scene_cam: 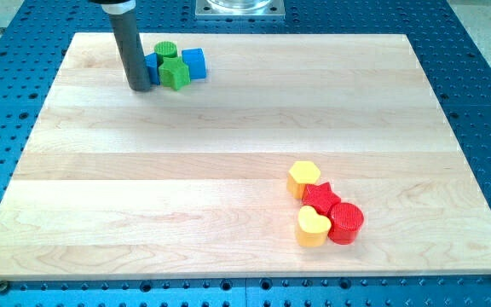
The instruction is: Point your arm vertically below the blue and green blocks
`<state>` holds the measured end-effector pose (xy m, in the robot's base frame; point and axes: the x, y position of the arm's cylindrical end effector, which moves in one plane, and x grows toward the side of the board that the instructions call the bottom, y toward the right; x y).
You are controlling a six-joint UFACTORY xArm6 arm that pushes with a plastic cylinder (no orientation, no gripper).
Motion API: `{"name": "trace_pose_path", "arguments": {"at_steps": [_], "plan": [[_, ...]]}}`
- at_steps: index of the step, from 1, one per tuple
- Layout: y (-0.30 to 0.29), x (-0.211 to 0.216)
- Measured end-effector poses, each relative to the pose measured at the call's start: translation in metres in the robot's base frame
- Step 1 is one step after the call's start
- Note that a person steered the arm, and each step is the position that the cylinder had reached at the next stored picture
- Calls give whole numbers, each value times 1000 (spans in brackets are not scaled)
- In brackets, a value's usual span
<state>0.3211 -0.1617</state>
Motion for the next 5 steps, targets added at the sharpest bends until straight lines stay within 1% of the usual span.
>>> {"name": "trace_pose_path", "arguments": {"at_steps": [4, 5], "plan": [[0, 2], [-2, 12]]}}
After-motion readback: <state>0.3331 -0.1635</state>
